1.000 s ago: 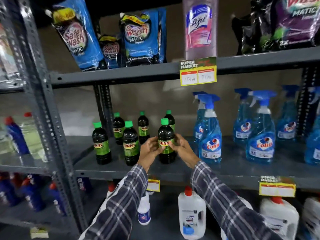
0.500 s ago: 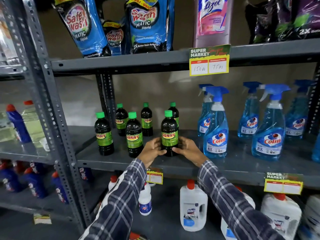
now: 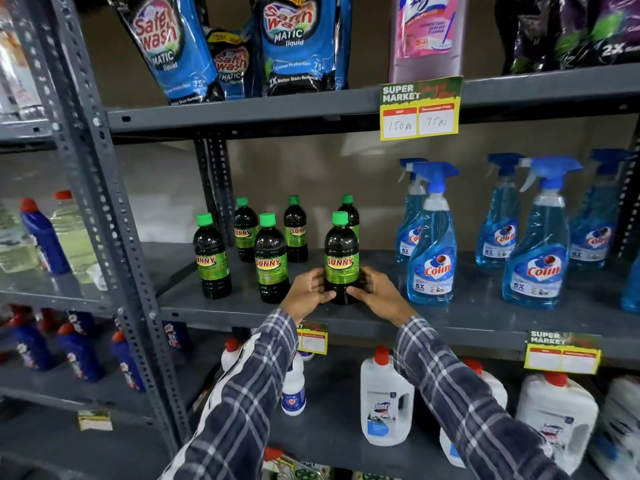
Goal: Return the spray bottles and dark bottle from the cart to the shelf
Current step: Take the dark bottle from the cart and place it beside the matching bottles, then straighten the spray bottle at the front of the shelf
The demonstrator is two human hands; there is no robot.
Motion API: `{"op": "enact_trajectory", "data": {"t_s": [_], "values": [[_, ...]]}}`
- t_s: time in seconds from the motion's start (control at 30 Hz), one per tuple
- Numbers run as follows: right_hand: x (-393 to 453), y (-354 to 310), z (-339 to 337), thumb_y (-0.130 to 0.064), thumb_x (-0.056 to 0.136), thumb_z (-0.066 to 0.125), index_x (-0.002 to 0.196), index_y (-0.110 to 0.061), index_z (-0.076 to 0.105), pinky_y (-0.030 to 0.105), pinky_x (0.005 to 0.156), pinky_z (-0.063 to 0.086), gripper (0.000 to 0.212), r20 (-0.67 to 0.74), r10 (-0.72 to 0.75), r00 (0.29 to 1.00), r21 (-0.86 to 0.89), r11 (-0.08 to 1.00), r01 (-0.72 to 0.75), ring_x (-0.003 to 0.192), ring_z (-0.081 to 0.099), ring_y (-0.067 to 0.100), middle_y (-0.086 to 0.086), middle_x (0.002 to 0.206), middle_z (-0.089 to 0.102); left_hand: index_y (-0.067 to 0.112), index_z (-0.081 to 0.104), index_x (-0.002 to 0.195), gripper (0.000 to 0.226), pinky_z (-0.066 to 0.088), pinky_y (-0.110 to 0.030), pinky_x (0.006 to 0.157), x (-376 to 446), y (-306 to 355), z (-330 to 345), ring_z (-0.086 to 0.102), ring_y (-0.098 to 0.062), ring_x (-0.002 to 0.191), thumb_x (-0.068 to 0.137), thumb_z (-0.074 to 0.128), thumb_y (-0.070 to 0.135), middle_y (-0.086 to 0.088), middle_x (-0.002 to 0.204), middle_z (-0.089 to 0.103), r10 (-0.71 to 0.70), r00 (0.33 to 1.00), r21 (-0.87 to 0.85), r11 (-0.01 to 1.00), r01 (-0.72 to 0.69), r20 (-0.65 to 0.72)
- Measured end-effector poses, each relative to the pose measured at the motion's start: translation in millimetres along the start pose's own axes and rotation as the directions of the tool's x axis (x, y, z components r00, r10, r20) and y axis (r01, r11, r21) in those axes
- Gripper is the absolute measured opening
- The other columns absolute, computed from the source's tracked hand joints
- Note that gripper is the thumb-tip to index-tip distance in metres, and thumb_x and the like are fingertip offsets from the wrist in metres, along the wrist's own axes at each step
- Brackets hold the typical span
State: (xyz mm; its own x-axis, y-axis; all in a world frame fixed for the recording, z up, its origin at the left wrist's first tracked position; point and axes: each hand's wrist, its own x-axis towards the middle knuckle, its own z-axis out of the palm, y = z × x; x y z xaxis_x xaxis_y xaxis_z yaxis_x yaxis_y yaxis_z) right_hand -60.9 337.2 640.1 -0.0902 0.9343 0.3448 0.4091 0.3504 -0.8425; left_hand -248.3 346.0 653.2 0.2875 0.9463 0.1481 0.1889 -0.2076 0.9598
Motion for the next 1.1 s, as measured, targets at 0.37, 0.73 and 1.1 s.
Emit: {"op": "enact_trajectory", "data": {"t_s": [0.37, 0.73, 1.1], "values": [[-15, -13, -2, -0.013, 0.087, 0.072, 0.148, -0.008, 0.034, 0.044, 0.114, 0.043, 0.073, -0.002, 0.025, 1.000, 0.004, 1.000, -0.025, 0.130, 0.055, 0.021, 0.005, 0.143, 0.054, 0.001, 0.045, 0.137, 0.061, 0.051, -0.026, 0.092, -14, 8, 4, 0.060, -0.027, 0.115, 0.082, 0.068, -0.011, -0.022, 0.134, 0.058, 0.029, 0.999, 0.053, 0.998, -0.027, -0.040], [-87, 9, -110, -0.013, 0.083, 0.074, 0.113, -0.022, 0.054, 0.014, 0.072, 0.049, 0.037, -0.644, -0.168, 0.746, -0.161, 0.984, 0.082, 0.086, 0.061, 0.014, 0.002, 0.110, 0.059, 0.016, 0.059, 0.125, 0.048, 0.055, -0.033, 0.088, -18, 39, 112, 0.063, -0.012, 0.095, 0.080, 0.075, 0.005, -0.003, 0.108, 0.063, 0.271, 0.960, 0.023, 0.963, -0.270, -0.069], [-64, 34, -144, -0.007, 0.082, 0.077, 0.124, 0.005, 0.050, 0.051, 0.098, 0.054, 0.051, -0.240, 0.083, 0.967, -0.117, 0.987, -0.114, 0.113, 0.067, 0.032, 0.021, 0.123, 0.068, -0.012, 0.052, 0.126, 0.052, 0.049, -0.049, 0.105, 34, 36, 156, 0.059, -0.023, 0.109, 0.077, 0.068, -0.019, -0.032, 0.131, 0.060, 0.119, 0.990, 0.006, 0.993, -0.120, 0.074]]}}
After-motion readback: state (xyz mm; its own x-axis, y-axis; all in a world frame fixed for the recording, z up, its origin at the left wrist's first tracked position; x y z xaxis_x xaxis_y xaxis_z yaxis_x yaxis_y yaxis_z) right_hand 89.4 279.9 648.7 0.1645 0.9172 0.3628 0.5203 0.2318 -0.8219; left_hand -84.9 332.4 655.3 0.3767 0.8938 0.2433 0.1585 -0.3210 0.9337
